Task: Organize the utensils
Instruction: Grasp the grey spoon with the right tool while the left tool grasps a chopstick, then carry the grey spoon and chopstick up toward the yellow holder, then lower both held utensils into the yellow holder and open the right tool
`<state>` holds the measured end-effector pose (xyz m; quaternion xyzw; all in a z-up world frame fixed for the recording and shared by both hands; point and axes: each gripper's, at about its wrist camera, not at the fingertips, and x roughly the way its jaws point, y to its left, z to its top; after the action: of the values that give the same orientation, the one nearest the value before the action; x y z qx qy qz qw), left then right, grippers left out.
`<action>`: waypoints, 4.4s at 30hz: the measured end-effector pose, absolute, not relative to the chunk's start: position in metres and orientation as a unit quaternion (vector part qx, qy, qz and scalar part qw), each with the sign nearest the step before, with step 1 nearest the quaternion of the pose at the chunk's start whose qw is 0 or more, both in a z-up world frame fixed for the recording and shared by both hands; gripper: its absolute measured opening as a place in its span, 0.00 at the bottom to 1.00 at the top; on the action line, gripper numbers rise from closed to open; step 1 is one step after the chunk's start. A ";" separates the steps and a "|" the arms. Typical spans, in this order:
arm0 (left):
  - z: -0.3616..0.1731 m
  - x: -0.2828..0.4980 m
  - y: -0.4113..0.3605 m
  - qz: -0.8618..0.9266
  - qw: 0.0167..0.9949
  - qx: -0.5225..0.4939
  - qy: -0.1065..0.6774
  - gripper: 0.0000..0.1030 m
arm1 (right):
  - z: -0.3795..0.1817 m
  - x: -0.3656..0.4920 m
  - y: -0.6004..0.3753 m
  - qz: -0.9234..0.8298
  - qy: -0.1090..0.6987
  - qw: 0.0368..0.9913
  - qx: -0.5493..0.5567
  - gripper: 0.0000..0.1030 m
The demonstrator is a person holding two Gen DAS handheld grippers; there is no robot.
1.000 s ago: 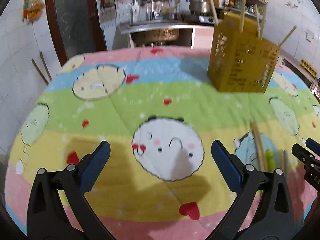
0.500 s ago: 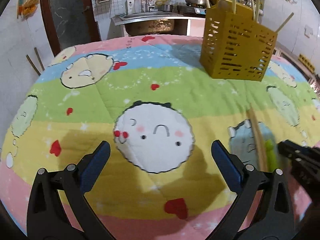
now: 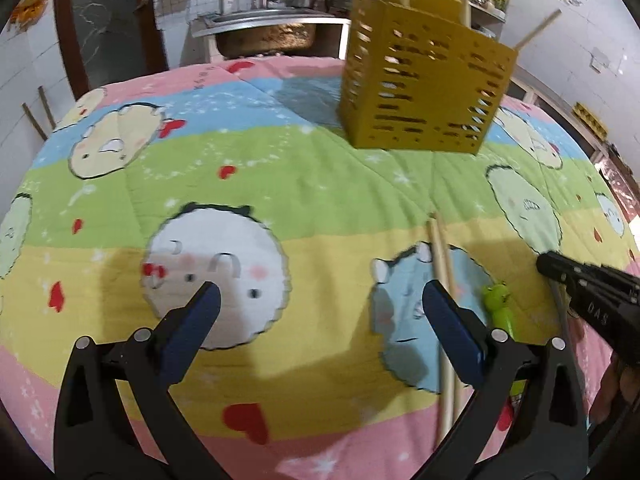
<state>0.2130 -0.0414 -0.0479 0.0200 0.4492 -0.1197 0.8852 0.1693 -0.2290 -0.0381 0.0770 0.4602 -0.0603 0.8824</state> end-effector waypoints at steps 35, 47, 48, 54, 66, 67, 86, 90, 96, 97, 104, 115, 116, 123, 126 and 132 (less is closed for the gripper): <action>-0.057 0.229 -0.107 -0.163 0.863 0.079 0.472 0.23 | -0.047 0.167 -0.246 -0.045 0.455 0.885 0.082 0.07; -0.053 0.237 -0.101 -0.164 0.866 0.034 0.471 0.05 | -0.037 0.160 -0.253 -0.034 0.432 0.894 0.112 0.07; -0.052 0.234 -0.099 -0.164 0.868 0.031 0.467 0.05 | -0.034 0.157 -0.253 -0.034 0.426 0.897 0.114 0.07; -0.027 0.217 -0.087 -0.159 0.890 0.025 0.427 0.04 | -0.004 0.140 -0.251 -0.035 0.380 0.918 0.110 0.07; 0.042 0.162 -0.045 -0.130 0.944 -0.005 0.302 0.04 | 0.057 0.091 -0.236 -0.034 0.252 0.964 0.084 0.07; 0.047 0.156 -0.040 -0.129 0.948 -0.009 0.291 0.04 | 0.061 0.087 -0.233 -0.033 0.242 0.966 0.080 0.07; 0.079 0.089 -0.001 -0.126 0.975 -0.040 0.181 0.04 | 0.081 0.055 -0.206 -0.031 0.188 0.981 0.040 0.07; 0.082 0.093 -0.001 -0.128 0.975 -0.046 0.178 0.04 | 0.088 0.058 -0.206 -0.030 0.182 0.982 0.039 0.07; 0.091 0.099 -0.004 -0.131 0.976 -0.048 0.168 0.04 | 0.097 0.063 -0.207 -0.031 0.173 0.984 0.041 0.07; 0.093 0.100 -0.006 -0.132 0.976 -0.048 0.167 0.04 | 0.099 0.064 -0.208 -0.031 0.171 0.984 0.041 0.07; 0.122 0.120 -0.013 -0.148 0.975 -0.060 0.151 0.04 | 0.125 0.079 -0.212 -0.032 0.148 0.987 0.045 0.07; 0.202 0.192 -0.046 -0.163 0.980 -0.070 0.091 0.04 | 0.194 0.145 -0.220 -0.028 0.103 0.993 0.041 0.07; 0.207 0.200 -0.050 -0.163 0.981 -0.070 0.085 0.04 | 0.200 0.154 -0.221 -0.026 0.100 0.994 0.043 0.07; 0.230 0.264 -0.074 -0.159 0.983 -0.078 0.053 0.04 | 0.223 0.214 -0.224 -0.019 0.087 0.995 0.044 0.07; 0.226 0.287 -0.085 -0.155 0.984 -0.069 0.048 0.04 | 0.221 0.237 -0.225 -0.018 0.092 0.995 0.043 0.07; 0.181 0.332 -0.097 -0.147 0.985 -0.059 0.072 0.04 | 0.189 0.275 -0.225 -0.014 0.119 0.992 0.042 0.07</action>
<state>0.3315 -0.0975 0.1807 -0.0587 0.0719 -0.1466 0.9848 0.2746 -0.2253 0.1886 0.0417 0.1189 -0.0140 0.9919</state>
